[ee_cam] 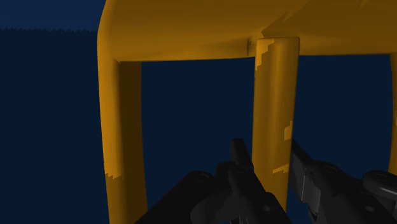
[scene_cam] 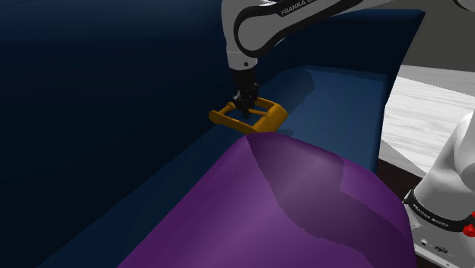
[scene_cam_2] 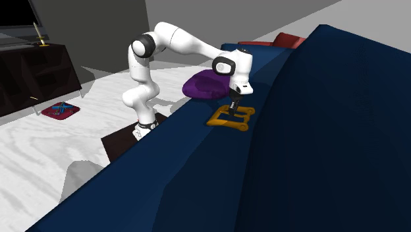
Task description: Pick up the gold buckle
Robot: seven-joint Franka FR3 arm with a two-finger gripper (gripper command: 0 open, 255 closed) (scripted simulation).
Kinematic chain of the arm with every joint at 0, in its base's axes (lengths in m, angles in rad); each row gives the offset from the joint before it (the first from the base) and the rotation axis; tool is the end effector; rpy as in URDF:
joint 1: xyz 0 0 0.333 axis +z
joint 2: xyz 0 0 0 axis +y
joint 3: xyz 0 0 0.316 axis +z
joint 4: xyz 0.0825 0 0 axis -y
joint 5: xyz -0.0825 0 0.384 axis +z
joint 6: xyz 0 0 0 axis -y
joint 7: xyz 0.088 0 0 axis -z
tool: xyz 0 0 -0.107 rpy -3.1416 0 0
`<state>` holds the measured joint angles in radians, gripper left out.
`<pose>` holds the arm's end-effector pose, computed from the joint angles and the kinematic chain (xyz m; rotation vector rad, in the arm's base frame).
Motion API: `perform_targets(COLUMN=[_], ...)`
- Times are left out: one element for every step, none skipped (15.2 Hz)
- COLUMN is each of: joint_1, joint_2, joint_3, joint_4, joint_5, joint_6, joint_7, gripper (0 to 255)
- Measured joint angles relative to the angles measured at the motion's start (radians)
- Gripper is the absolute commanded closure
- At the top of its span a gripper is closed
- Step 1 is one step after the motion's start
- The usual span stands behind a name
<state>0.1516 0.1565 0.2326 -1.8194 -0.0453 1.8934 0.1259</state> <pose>0.5546 0.2145 0.4452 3.0847 0.4237 -0.1151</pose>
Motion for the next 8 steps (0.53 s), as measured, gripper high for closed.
perform_targets(joint_1=[0.0,0.0,0.001,0.001,0.0,0.0,0.0,0.0], joint_2=[0.0,-0.004,-0.006,-0.007,-0.011,-0.011,-0.014,-0.018], joint_3=[0.0,0.0,0.001,0.001,0.001,0.001,0.001,0.001], joint_4=[0.005,0.01,0.02,0.03,0.038,0.05,0.058,0.067], joint_5=[0.0,0.001,0.002,0.002,0.003,0.004,0.004,0.006], joint_6=[-0.006,-0.015,-0.026,-0.037,-0.049,-0.061,-0.072,-0.085], joint_7=[0.0,-0.001,0.0,0.0,-0.002,-0.003,-0.004,-0.004], gripper=[255,255,255,255,255,255,255,255])
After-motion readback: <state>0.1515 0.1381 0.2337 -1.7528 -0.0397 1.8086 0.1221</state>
